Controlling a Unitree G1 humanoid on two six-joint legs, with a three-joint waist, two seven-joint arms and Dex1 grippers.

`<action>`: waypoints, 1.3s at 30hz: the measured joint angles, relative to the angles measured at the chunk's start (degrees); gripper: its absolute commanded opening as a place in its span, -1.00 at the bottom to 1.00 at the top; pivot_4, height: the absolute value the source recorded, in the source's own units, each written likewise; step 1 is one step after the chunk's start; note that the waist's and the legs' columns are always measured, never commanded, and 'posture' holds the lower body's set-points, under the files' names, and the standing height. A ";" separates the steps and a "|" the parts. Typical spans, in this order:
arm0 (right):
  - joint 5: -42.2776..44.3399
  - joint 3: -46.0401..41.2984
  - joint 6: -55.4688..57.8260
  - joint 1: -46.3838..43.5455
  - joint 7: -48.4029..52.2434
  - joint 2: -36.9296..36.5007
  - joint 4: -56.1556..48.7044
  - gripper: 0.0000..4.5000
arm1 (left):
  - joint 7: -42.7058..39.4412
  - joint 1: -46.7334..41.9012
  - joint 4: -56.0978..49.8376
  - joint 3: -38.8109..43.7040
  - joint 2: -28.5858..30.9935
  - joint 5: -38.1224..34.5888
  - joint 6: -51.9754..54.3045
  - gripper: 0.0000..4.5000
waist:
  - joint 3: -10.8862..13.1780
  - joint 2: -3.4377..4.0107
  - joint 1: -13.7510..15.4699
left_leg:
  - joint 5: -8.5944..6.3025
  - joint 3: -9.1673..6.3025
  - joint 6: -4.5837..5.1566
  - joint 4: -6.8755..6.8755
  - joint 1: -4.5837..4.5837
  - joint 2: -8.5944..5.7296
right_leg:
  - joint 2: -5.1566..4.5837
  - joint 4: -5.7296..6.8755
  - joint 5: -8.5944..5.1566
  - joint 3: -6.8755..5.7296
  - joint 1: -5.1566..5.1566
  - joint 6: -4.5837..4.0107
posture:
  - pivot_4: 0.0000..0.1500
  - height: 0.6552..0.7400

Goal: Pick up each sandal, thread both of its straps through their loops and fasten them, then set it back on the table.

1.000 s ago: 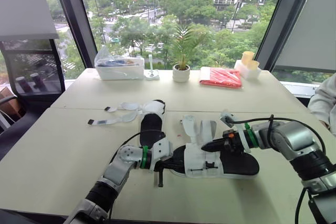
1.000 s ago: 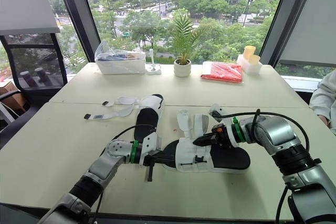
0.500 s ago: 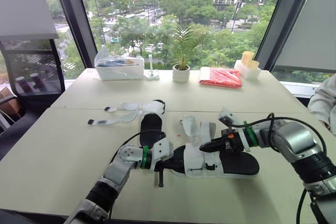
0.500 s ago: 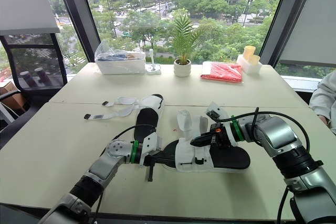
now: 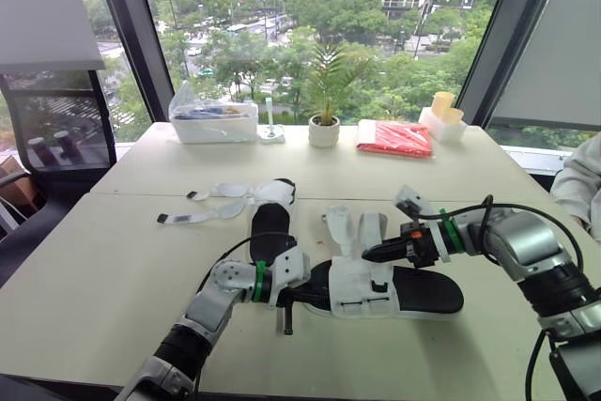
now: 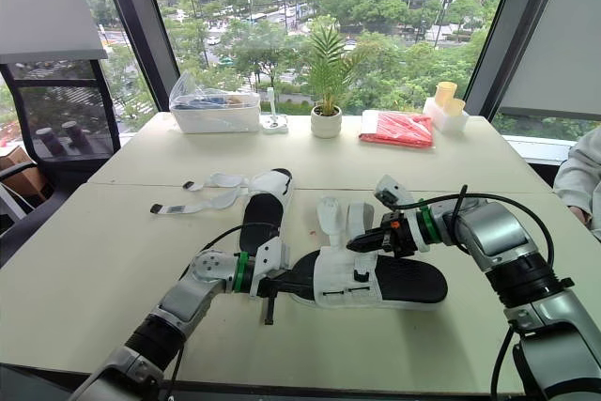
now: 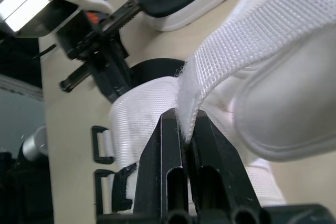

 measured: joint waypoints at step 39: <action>3.41 -8.81 10.68 12.06 -15.10 0.91 -16.66 -0.98 | 0.78 0.15 -0.06 -0.04 -0.51 -0.10 0.06 -1.00 | 0.00 0.00 0.03 | 0.00 0.00 0.00 0.01 0.02 0.00 | 0.00 0.05 0.00 0.02 0.01 0.00 | 1.00 0.94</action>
